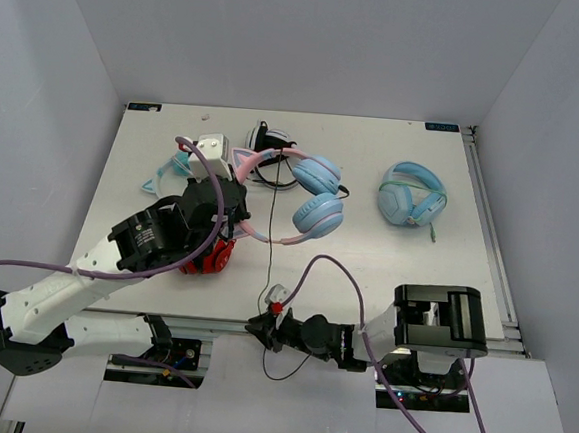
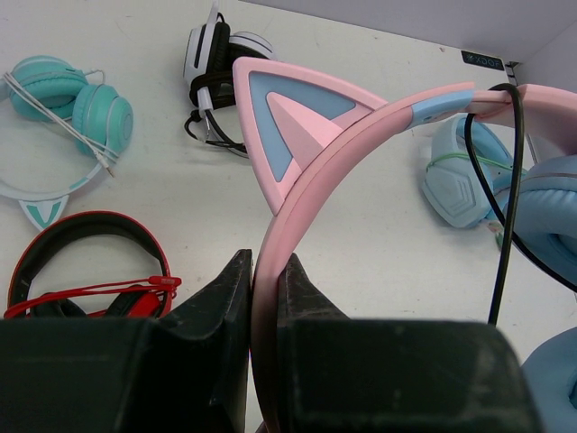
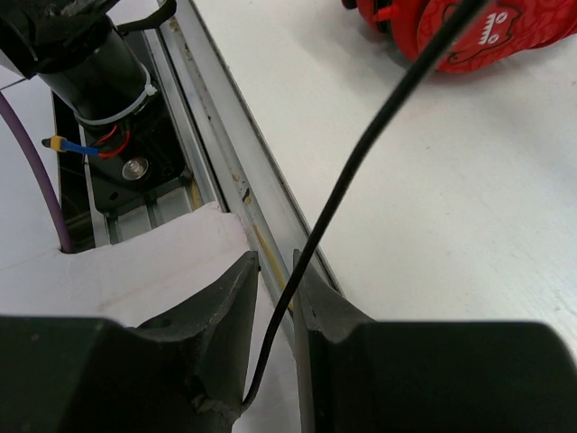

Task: Wrap the headphones

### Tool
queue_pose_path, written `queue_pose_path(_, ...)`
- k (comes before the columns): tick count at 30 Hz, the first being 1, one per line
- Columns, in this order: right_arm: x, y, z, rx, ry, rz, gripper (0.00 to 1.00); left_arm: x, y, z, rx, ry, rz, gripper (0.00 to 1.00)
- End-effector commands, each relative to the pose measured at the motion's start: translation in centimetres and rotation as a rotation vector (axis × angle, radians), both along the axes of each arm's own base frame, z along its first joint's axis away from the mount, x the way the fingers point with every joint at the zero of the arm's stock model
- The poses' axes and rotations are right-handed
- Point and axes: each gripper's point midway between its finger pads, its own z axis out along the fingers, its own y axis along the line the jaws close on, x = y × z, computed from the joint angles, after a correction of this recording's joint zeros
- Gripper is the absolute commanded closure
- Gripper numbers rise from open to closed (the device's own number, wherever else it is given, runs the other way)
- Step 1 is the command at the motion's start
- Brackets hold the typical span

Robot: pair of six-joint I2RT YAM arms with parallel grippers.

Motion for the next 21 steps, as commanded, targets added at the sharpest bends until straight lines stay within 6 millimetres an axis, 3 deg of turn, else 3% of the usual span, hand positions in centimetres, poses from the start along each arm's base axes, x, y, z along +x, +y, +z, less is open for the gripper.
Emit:
queue_pose_path(1,-0.9,1.6,1.9,0.146,0.031,0.023,0.71,-0.1,1.2,3.7,-0.136,-0.084,0.039,1.00)
queue_pose_path(7,-1.2,2.2,0.4,0.157,0.043,0.030,0.73,-0.4,1.4,3.8,-0.138,-0.081,0.027,1.00)
queue_pose_path(10,-0.8,1.8,0.5,0.190,0.051,-0.002,0.91,-0.9,1.4,4.0,-0.157,-0.079,0.003,1.00)
queue_pose_path(11,-0.7,1.5,0.3,0.185,0.051,-0.007,0.92,-1.1,1.3,4.1,-0.164,-0.079,-0.011,1.00)
queue_pose_path(16,2.6,-2.6,3.0,0.223,-0.023,-0.173,0.92,-3.5,0.5,4.5,-0.142,-0.061,-0.203,1.00)
queue_pose_path(17,3.2,-3.3,2.7,0.193,-0.035,-0.201,0.92,-3.8,0.6,4.5,-0.135,-0.056,-0.223,1.00)
queue_pose_path(21,5.3,-5.6,4.7,0.192,-0.060,-0.303,0.92,-5.2,2.5,5.3,-0.140,-0.059,-0.234,1.00)
